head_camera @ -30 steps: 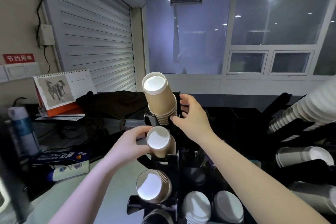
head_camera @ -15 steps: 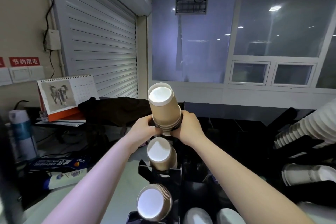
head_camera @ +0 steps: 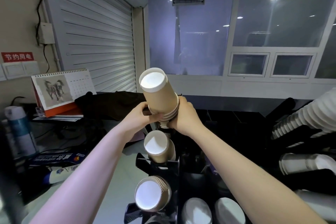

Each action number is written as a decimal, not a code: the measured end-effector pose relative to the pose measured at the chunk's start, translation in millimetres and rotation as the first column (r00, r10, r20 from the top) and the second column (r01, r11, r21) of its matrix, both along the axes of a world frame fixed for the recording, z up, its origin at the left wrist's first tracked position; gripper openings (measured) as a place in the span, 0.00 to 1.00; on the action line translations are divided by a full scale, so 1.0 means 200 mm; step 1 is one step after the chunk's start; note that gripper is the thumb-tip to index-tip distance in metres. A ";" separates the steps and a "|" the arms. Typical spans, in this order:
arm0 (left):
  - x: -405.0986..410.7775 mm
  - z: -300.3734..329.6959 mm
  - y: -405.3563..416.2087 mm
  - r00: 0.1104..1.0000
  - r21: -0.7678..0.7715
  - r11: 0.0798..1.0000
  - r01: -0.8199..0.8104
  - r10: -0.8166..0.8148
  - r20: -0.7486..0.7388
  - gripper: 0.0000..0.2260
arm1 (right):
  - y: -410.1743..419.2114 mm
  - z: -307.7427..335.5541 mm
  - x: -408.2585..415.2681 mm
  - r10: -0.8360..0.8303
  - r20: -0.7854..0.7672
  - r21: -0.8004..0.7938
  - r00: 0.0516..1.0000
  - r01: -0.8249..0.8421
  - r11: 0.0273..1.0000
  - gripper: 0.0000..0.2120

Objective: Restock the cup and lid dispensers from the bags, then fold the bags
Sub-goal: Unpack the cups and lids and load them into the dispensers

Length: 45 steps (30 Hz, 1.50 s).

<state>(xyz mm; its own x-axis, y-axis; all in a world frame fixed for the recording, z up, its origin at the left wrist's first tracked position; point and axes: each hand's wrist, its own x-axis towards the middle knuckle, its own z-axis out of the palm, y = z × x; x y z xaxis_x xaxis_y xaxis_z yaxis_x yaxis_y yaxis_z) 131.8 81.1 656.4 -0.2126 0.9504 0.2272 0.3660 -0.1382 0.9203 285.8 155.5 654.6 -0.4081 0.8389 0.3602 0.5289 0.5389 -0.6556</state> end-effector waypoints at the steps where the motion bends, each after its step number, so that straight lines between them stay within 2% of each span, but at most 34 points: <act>1: 0.00 0.01 -0.01 1.000 -0.007 1.000 0.006 -0.006 0.003 0.34 | -0.01 0.02 0.00 0.022 -0.004 -0.018 1.000 -0.022 1.000 0.37; 4: 0.01 0.02 -0.05 0.999 0.046 0.999 0.028 -0.027 -0.033 0.33 | -0.07 0.07 0.00 0.077 -0.044 0.024 0.996 -0.076 0.997 0.28; 6: 0.03 0.03 -0.08 0.998 0.136 0.991 0.018 -0.010 -0.060 0.28 | -0.11 0.10 0.01 0.121 -0.103 0.075 0.987 -0.114 0.991 0.27; 11: 0.05 0.07 -0.23 0.998 0.275 0.961 -0.015 0.031 -0.053 0.29 | -0.26 0.12 0.10 0.241 -0.185 0.203 0.953 -0.202 0.958 0.46; 14: 0.05 0.05 -0.34 0.998 0.320 0.947 0.032 -0.012 -0.062 0.28 | -0.35 0.09 0.16 0.327 -0.233 0.287 0.916 -0.256 0.923 0.38; 16: 0.04 0.00 -0.40 0.997 0.340 0.938 0.066 -0.053 -0.049 0.25 | -0.39 0.05 0.19 0.362 -0.222 0.264 0.905 -0.301 0.916 0.31; 17: 0.04 -0.03 -0.42 0.997 0.343 0.937 0.070 -0.054 -0.057 0.23 | -0.40 0.02 0.19 0.370 -0.211 0.232 0.905 -0.322 0.918 0.31; 20: 0.01 -0.14 -0.46 0.996 0.304 0.951 0.057 -0.035 -0.078 0.24 | -0.44 -0.09 0.19 0.394 -0.230 0.134 0.890 -0.372 0.919 0.32; 23: 0.01 -0.24 -0.44 0.991 0.220 0.974 0.047 -0.019 -0.129 0.25 | -0.43 -0.17 0.18 0.361 -0.223 0.122 0.905 -0.342 0.932 0.33; 27: 0.03 -0.33 -0.37 0.973 0.154 0.986 -0.059 0.091 -0.212 0.26 | -0.38 -0.22 0.17 0.282 -0.108 0.094 0.953 -0.273 0.958 0.30; 30: 0.06 -0.39 -0.32 0.946 0.134 0.982 -0.134 0.167 -0.280 0.30 | -0.33 -0.25 0.18 0.183 0.019 0.080 0.983 -0.184 0.980 0.27; 32: 0.09 -0.40 -0.30 0.941 0.126 0.984 -0.125 0.158 -0.299 0.32 | -0.34 -0.25 0.18 0.196 -0.020 0.056 0.980 -0.194 0.979 0.30; 36: 0.12 -0.39 -0.28 0.946 0.111 0.988 -0.107 0.135 -0.295 0.32 | -0.41 -0.24 0.18 0.356 -0.153 0.153 0.922 -0.333 0.930 0.40; 41: 0.11 -0.40 -0.27 0.938 0.118 0.987 -0.113 0.145 -0.315 0.33 | -0.41 -0.21 0.14 0.345 -0.175 0.186 0.922 -0.313 0.931 0.35; 45: 0.09 -0.43 -0.28 0.939 0.125 0.987 -0.100 0.135 -0.316 0.31 | -0.41 -0.22 0.12 0.348 -0.177 0.183 0.921 -0.317 0.931 0.36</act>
